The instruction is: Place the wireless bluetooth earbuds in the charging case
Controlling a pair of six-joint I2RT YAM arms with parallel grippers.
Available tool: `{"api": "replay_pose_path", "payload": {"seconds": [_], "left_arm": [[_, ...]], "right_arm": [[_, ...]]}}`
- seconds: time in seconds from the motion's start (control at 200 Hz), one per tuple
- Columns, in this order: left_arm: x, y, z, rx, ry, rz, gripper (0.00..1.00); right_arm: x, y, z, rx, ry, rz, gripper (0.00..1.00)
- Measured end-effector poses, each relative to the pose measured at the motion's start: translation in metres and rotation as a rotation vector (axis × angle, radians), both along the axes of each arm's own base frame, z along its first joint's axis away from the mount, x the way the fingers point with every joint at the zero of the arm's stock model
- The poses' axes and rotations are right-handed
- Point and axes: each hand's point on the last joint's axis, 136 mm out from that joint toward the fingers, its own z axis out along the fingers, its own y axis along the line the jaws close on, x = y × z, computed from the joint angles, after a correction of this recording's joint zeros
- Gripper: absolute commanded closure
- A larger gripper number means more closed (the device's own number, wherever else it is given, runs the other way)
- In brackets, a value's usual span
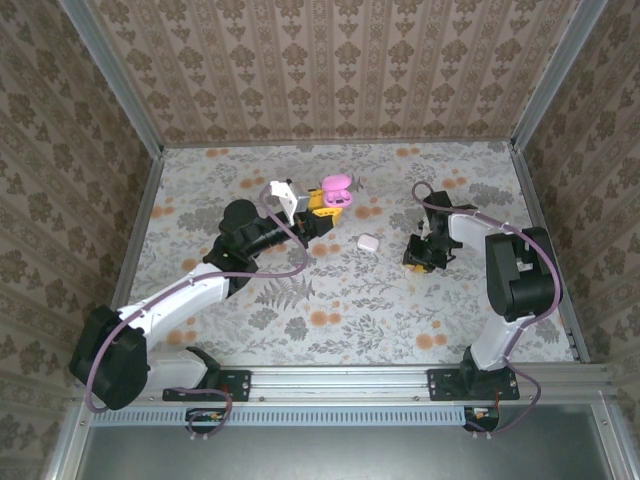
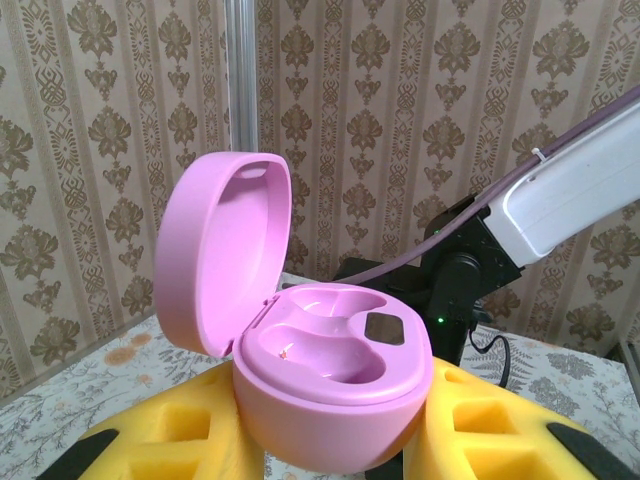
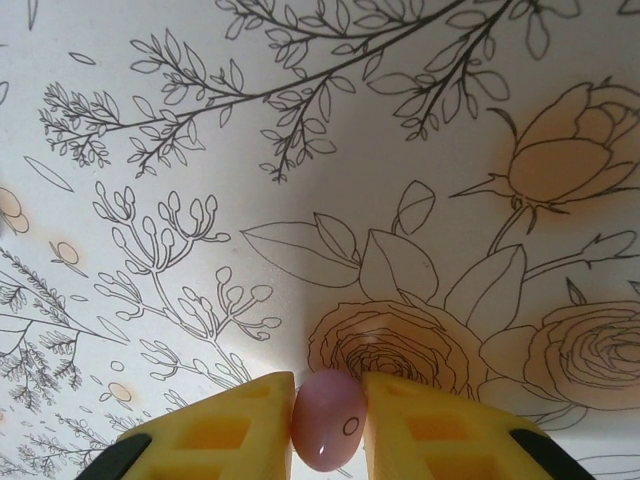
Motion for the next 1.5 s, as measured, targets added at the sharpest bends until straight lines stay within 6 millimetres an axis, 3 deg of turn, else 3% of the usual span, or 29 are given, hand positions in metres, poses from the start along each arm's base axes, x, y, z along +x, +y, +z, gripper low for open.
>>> {"api": "replay_pose_path", "payload": {"seconds": [0.585,0.755,0.92,1.075,1.33,1.5], "left_arm": [[0.0,0.0,0.0,0.001,-0.003,0.0,0.67],[0.0,0.0,0.0,0.002,-0.002,0.001,0.67],[0.002,0.0,-0.003,0.008,0.006,0.007,0.67],[0.005,-0.002,-0.013,0.028,0.032,0.011,0.67],[0.01,-0.005,-0.027,0.055,0.065,0.015,0.67],[0.011,-0.005,-0.029,0.059,0.071,0.019,0.67]], "right_arm": [[0.005,0.003,0.002,0.001,-0.006,0.01,0.77],[0.011,0.006,0.02,0.008,-0.068,0.018,0.77],[0.018,0.009,0.066,0.021,-0.206,0.025,0.77],[0.02,0.017,0.127,0.015,-0.361,0.053,0.77],[0.018,0.053,0.25,0.043,-0.653,0.161,0.77],[0.008,0.077,0.296,0.076,-0.746,0.234,0.77]]}}
